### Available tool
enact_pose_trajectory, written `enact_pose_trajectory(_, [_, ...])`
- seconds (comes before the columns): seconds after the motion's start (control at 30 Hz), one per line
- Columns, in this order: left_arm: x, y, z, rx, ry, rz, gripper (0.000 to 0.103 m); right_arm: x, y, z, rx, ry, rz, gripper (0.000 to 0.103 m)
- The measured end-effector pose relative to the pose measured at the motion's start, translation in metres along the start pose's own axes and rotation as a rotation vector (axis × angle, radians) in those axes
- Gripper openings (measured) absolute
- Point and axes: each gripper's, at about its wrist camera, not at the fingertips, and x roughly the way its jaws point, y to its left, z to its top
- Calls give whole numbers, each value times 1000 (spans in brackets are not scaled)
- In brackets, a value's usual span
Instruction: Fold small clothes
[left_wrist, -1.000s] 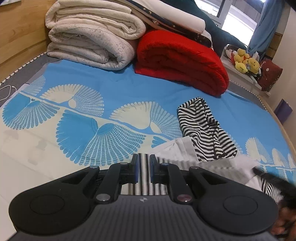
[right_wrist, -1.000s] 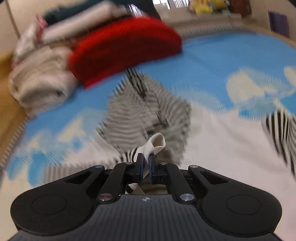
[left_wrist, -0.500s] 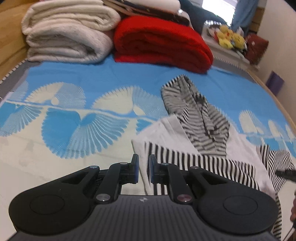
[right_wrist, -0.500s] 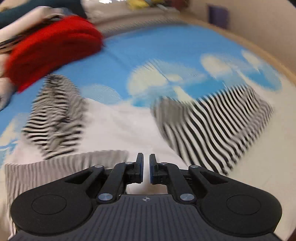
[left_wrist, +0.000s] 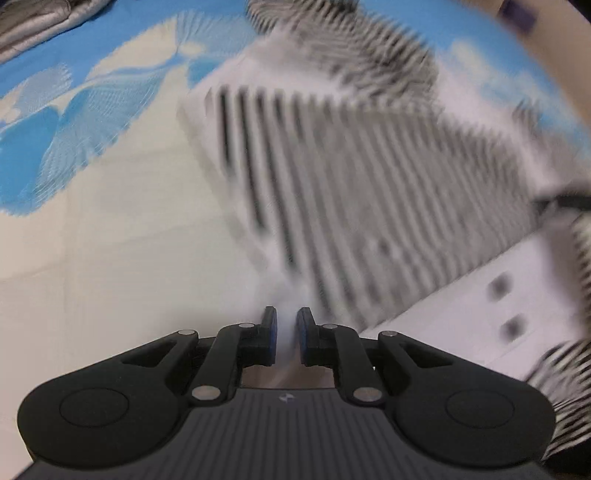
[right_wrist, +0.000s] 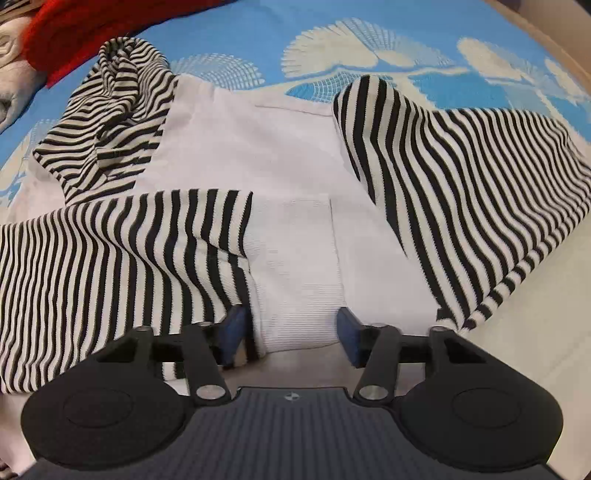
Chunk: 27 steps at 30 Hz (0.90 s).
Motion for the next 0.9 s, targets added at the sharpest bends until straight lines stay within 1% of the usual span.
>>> enact_pose_trajectory(0.03, [-1, -2, -1, 15, -9, 20, 19, -5, -1, 1, 6, -17, 10, 55])
enact_pose_trajectory(0.07, [-5, -3, 0, 16, -24, 19, 19, -11, -2, 3, 13, -45, 24, 55])
enact_pose_trajectory(0.1, [-10, -4, 1, 9, -45, 5, 19, -17, -3, 4, 15, -78, 41, 55])
enact_pose_trajectory(0.13, [-16, -6, 3, 0, -74, -24, 19, -19, -2, 5, 8, -101, 57, 55])
enact_pose_trajectory(0.17, [-20, -8, 4, -2, -95, -52, 22, -19, -4, 4, 0, -115, 65, 55])
enact_pose_trajectory(0.2, [-20, -10, 5, -1, -106, -77, 24, -15, -4, 2, -8, -103, 69, 55])
enact_pose_trajectory(0.23, [-15, -13, 5, 4, -94, -85, 29, -10, -4, -1, -17, -69, 66, 55])
enact_pose_trajectory(0.27, [-6, -15, 2, 14, -52, -61, 33, -2, -5, -3, -25, -26, 58, 54])
enact_pose_trajectory(0.3, [3, -18, -1, 31, -12, -25, 35, 2, -9, -7, -21, -12, 52, 55])
enact_pose_trajectory(0.33, [7, -20, -3, 51, -3, 5, 38, 0, -11, -6, -15, -23, 58, 55])
enact_pose_trajectory(0.4, [1, -22, -1, 42, -23, 10, 38, -10, -16, -1, -17, -70, 56, 54])
enact_pose_trajectory(0.47, [-17, -24, 3, 11, -83, 18, 38, -26, -26, 7, -10, -153, 51, 54])
enact_pose_trajectory(0.57, [-42, -37, 10, 0, -158, 3, 40, -40, -59, 20, 77, -214, 59, 54])
enact_pose_trajectory(0.67, [-55, -56, 17, 31, -208, -16, 41, -43, -99, 31, 138, -245, 36, 54])
enact_pose_trajectory(0.77, [-63, -68, 23, 58, -234, -16, 42, -37, -147, 34, 201, -265, -10, 54])
enact_pose_trajectory(0.9, [-64, -76, 31, 48, -247, -27, 42, -33, -216, 32, 381, -307, -72, 54])
